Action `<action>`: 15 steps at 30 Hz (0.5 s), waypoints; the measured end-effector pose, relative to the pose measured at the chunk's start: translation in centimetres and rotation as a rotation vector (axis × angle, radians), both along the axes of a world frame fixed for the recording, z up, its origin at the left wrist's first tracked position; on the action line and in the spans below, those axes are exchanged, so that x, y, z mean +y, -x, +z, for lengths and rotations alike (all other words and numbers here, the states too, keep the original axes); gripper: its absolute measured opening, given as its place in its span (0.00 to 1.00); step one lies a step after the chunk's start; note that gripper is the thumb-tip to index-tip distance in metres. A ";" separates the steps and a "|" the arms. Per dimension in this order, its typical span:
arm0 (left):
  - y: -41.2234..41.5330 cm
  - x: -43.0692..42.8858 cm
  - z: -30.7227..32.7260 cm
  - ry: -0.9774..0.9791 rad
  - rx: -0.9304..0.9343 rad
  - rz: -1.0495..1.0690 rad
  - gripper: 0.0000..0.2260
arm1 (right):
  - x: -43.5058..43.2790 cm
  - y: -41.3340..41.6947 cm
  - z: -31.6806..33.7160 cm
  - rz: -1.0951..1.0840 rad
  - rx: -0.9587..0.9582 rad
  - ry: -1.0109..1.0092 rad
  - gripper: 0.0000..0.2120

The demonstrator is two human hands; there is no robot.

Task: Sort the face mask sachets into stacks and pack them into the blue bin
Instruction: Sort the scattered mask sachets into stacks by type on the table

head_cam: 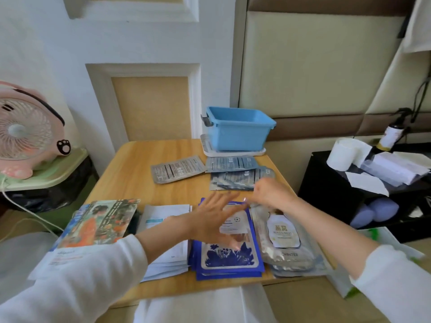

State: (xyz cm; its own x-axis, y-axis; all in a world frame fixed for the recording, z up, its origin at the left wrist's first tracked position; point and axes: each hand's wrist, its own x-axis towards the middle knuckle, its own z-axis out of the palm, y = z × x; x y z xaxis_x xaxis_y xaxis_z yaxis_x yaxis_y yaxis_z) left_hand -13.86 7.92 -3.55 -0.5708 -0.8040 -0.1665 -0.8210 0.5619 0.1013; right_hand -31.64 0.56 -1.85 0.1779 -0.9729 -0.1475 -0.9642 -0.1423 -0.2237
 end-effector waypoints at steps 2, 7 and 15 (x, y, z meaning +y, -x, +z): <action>0.2 -0.2 -1.4 -0.154 -0.057 -0.042 0.46 | -2.2 0.5 0.0 -0.032 -0.181 0.189 0.13; -0.2 -0.5 -2.8 -0.231 -0.135 -0.064 0.48 | -7.3 0.9 -3.1 0.229 -0.114 0.278 0.14; -0.3 -0.5 -3.3 -0.205 -0.086 -0.101 0.45 | -10.2 -2.7 -4.8 0.369 0.264 0.297 0.22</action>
